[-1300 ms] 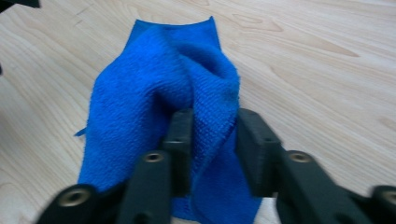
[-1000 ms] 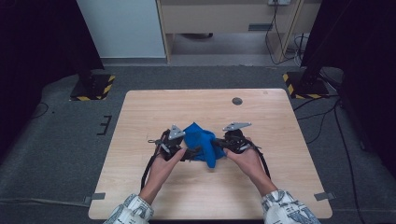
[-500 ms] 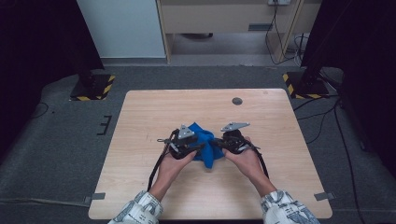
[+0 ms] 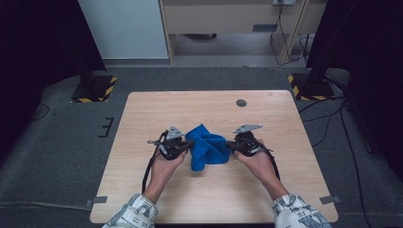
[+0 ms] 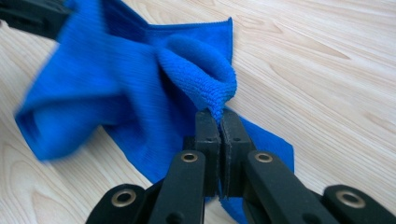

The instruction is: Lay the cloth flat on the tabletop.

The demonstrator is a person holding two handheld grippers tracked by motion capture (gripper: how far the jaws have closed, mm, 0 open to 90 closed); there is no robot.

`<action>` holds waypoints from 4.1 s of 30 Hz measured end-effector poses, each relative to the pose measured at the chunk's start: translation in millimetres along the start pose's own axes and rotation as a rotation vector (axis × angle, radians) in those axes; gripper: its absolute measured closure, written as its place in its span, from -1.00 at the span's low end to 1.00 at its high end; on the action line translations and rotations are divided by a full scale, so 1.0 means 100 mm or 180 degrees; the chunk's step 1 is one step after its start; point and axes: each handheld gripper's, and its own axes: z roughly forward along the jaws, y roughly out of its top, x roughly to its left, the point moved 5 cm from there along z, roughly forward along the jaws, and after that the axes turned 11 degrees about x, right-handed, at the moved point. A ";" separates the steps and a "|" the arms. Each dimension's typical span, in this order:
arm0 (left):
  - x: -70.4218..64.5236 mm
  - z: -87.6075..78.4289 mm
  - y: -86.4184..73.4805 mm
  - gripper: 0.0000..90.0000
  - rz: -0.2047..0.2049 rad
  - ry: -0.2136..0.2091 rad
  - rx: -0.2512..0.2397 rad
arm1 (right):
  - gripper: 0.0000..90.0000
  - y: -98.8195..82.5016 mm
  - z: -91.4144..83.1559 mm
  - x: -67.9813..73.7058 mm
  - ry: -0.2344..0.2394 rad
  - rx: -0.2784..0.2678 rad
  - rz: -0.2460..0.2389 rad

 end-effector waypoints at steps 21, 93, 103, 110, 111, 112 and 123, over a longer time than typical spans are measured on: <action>0.29 0.11 -0.21 0.90 -0.0121 0.0188 0.0235 | 0.96 -0.52 -0.12 -0.19 -0.0080 0.0288 0.0116; 0.32 0.12 -0.19 0.31 -0.0015 0.0247 -0.0033 | 0.99 -0.07 0.34 -0.70 -0.0349 0.0166 0.0335; 0.10 -0.13 -0.23 0.16 0.0114 0.0159 -0.0134 | 0.99 -0.12 0.27 -0.75 -0.0318 0.0026 0.0388; -0.09 -0.11 -0.33 -0.22 0.0340 0.0050 -0.0124 | 0.99 -0.11 0.25 -0.70 -0.0281 -0.0018 0.0364; -0.09 -0.08 -0.33 -0.26 0.0336 0.0037 -0.0113 | 0.99 -0.11 0.25 -0.70 -0.0276 -0.0014 0.0365; -0.09 -0.05 -0.33 -0.30 0.0333 0.0015 -0.0110 | 0.99 -0.10 0.26 -0.70 -0.0265 0.0003 0.0368; -0.10 0.19 -0.35 -0.35 0.0473 0.0189 0.0128 | 0.98 -0.07 0.28 -0.68 -0.0224 -0.0022 0.0390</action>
